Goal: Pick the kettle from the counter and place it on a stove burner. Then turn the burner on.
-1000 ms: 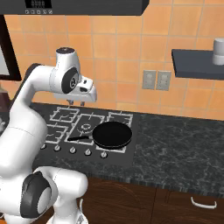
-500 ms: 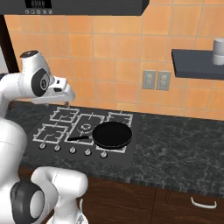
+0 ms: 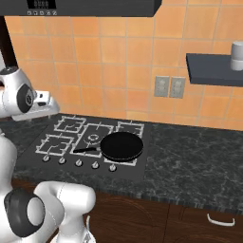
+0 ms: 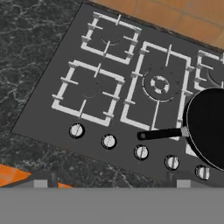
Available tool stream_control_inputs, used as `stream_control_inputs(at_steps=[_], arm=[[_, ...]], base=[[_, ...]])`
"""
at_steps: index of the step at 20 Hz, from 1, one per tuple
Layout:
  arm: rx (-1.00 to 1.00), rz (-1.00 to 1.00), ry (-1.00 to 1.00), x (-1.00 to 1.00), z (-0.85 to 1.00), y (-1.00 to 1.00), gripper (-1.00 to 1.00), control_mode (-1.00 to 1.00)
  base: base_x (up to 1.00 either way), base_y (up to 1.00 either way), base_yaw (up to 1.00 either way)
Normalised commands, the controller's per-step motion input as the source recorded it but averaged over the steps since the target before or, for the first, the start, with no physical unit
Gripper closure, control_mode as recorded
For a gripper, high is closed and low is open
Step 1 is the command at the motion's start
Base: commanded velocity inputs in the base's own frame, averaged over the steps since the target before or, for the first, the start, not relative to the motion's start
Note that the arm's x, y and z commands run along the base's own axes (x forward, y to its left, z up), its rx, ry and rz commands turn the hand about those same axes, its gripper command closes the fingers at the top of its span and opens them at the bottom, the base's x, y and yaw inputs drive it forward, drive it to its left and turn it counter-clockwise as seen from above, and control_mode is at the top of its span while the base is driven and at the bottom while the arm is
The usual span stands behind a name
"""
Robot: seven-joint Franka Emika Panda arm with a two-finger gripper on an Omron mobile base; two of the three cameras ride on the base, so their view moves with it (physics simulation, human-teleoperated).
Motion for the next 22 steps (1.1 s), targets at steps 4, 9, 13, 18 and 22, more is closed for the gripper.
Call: stream_control_inputs(at_steps=[4,9,13,18,22], arm=[[0.08,0.31,0.14,0.29,-0.31,0.62,-1.00,-1.00],[0.05,0.25,0.30,0.48,-0.25,0.65,-1.00,-1.00],[0.00,0.11,0.31,0.52,-0.40,0.59,-1.00,-1.00],[0.00,0.03,0.07,0.23,-0.46,0.50,-1.00,-1.00],[0.00,0.01,0.00,0.03,-0.07,0.67,-1.00,-1.00]], base=[[0.00,0.00,0.00],[0.00,0.00,0.00],[0.00,0.00,0.00],[0.00,0.00,0.00],[0.00,0.00,0.00]])
